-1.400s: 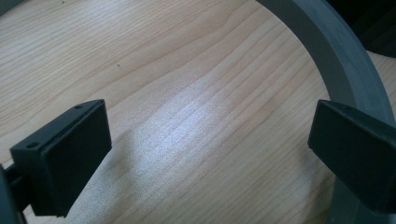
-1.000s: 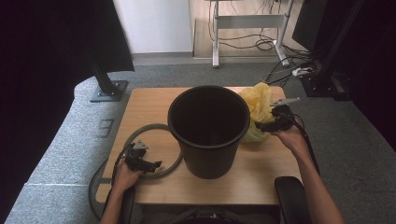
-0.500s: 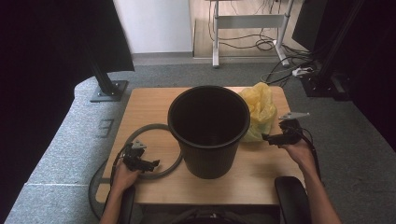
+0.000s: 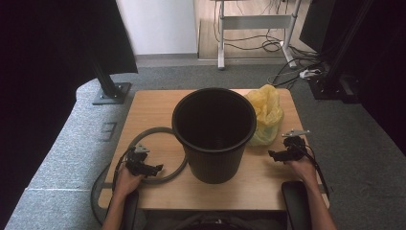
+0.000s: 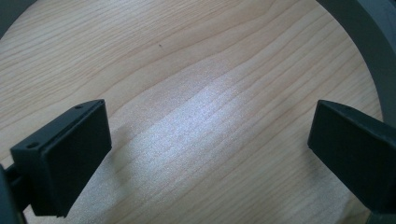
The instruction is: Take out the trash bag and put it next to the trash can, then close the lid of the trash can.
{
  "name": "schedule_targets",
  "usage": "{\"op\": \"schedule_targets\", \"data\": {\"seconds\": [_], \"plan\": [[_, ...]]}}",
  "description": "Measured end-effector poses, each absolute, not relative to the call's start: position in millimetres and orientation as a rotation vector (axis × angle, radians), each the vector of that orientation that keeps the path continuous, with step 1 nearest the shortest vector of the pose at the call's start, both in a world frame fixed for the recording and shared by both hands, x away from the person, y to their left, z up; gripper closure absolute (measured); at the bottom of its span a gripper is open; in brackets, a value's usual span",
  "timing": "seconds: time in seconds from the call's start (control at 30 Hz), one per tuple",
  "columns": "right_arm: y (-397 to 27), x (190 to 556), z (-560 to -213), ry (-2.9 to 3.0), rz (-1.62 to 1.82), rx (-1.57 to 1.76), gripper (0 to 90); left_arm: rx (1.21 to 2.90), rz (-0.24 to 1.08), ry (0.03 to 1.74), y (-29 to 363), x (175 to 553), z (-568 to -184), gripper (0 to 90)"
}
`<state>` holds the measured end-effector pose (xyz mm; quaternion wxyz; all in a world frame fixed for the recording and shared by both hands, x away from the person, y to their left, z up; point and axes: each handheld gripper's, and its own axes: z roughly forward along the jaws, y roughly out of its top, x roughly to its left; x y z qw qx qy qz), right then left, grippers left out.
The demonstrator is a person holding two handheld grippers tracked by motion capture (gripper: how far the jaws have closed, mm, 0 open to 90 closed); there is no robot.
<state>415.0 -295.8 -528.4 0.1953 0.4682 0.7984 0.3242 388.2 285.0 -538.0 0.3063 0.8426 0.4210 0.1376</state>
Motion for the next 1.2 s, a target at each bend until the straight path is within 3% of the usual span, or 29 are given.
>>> {"op": "schedule_targets", "data": {"seconds": [0.17,0.27,0.93,1.2], "plan": [[-298,414,-546,2.237,0.892,1.333,3.9,2.239,0.365,1.112,284,388,-538,0.0],[-300,413,-556,2.224,0.917,1.337,0.0,2.247,0.366,1.104,283,388,-538,0.0],[-298,409,-558,2.215,0.939,1.324,0.0,2.123,0.548,1.214,320,398,-515,0.0],[-297,409,-558,2.224,0.942,1.312,0.0,2.067,0.563,1.302,345,406,-520,0.0]]}}
